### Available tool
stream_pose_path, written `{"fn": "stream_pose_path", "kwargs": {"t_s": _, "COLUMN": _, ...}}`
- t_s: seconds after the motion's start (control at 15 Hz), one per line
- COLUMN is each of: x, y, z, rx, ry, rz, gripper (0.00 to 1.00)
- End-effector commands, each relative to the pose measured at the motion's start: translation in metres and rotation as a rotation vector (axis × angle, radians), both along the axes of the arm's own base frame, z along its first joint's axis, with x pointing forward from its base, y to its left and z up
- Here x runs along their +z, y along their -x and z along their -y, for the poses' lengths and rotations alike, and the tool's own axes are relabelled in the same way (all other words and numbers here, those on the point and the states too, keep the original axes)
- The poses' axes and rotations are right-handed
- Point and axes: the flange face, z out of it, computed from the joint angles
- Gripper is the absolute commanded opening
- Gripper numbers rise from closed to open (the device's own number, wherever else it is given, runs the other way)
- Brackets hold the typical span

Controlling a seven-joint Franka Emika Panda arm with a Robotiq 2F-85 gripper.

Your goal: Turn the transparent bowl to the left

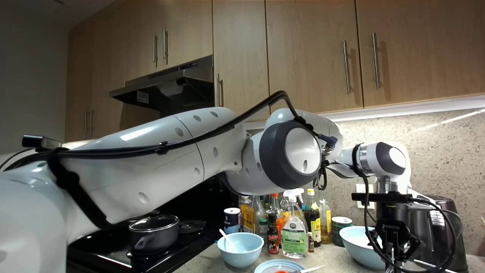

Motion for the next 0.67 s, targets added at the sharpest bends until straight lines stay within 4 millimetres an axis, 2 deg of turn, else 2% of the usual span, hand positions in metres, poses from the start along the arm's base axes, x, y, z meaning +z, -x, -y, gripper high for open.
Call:
{"fn": "stream_pose_path", "kwargs": {"t_s": 0.0, "x": 0.023, "y": -0.004, "z": -0.036, "rx": 0.139, "ry": 0.041, "rz": -0.116, "gripper": 0.04}}
{"fn": "stream_pose_path", "kwargs": {"t_s": 0.33, "x": 0.036, "y": -0.016, "z": -0.103, "rx": 0.342, "ry": 0.014, "rz": -0.234, "gripper": 0.04}}
{"fn": "stream_pose_path", "kwargs": {"t_s": 0.4, "x": 0.023, "y": -0.021, "z": -0.092, "rx": 0.278, "ry": 0.029, "rz": -0.181, "gripper": 0.15}}
{"fn": "stream_pose_path", "kwargs": {"t_s": 0.53, "x": 0.026, "y": -0.026, "z": -0.11, "rx": 0.318, "ry": 0.031, "rz": -0.201, "gripper": 0.15}}
{"fn": "stream_pose_path", "kwargs": {"t_s": 0.6, "x": 0.026, "y": -0.026, "z": -0.112, "rx": 0.324, "ry": 0.03, "rz": -0.203, "gripper": 0.15}}
